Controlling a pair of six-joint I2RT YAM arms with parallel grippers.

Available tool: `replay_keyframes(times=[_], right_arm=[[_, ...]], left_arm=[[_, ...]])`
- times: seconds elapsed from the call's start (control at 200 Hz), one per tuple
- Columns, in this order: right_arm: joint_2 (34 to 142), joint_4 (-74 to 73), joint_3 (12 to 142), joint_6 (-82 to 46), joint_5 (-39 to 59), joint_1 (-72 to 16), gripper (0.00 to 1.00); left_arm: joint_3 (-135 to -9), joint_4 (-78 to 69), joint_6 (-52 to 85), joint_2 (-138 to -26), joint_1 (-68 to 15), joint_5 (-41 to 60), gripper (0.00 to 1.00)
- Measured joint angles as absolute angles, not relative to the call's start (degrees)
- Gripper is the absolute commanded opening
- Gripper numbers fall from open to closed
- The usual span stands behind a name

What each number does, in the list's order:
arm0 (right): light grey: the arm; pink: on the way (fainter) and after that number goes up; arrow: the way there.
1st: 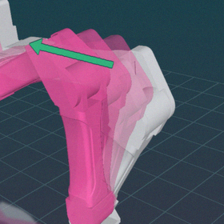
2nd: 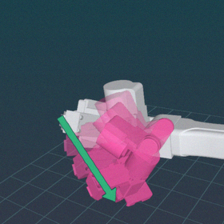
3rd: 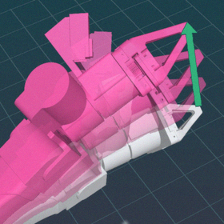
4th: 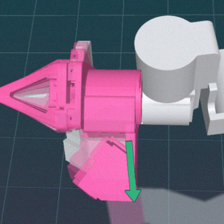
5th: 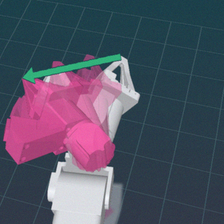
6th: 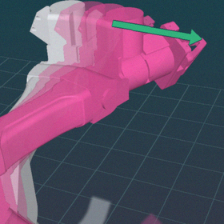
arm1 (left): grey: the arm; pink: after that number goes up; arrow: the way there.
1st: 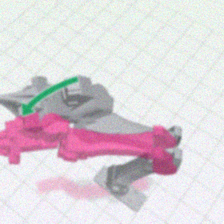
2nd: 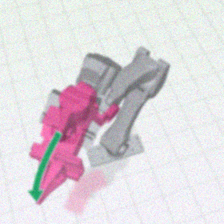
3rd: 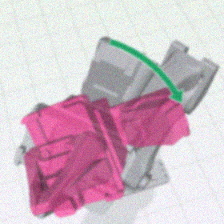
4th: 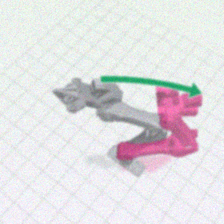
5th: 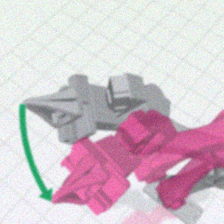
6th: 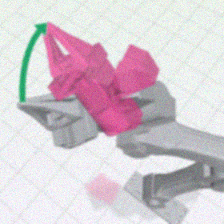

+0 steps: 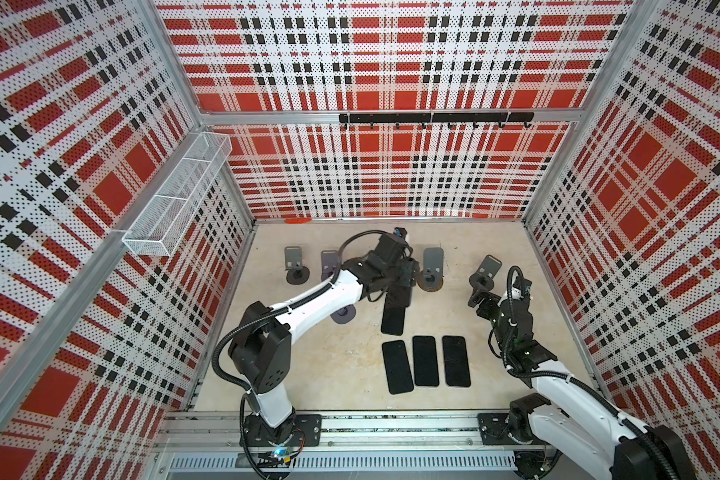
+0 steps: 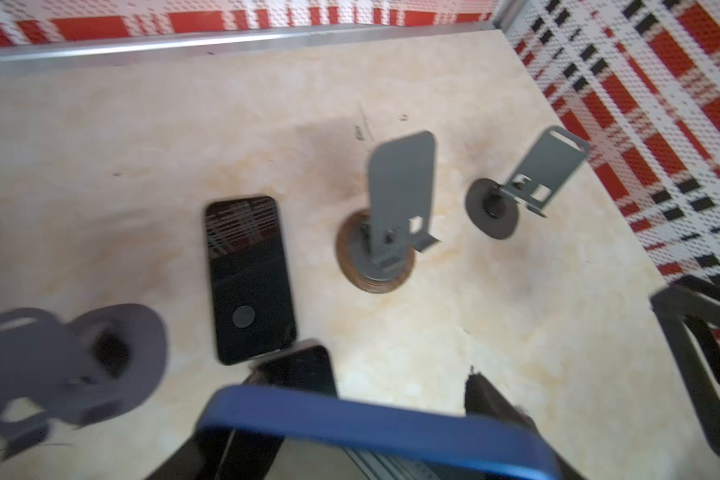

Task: Remove the phone from the phone stand
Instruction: 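Carry the blue-edged phone with the left gripper toward the wooden-base stand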

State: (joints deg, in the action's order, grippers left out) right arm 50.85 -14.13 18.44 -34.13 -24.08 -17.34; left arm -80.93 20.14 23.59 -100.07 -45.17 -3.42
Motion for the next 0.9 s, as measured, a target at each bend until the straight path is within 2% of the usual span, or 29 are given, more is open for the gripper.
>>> replay_keyframes(times=[0.215, 0.902], right_arm=[[49.69, -13.02, 18.44, -35.03, -27.51, -17.34, 1.00], [49.50, -13.10, 18.41, -35.03, -26.35, -17.34, 1.00]], left_arm=[[-78.94, 15.35, 28.77, -103.44, -51.24, -4.23, 0.67], [-82.98, 10.79, 36.07, -117.51, -52.93, -14.04, 0.66]])
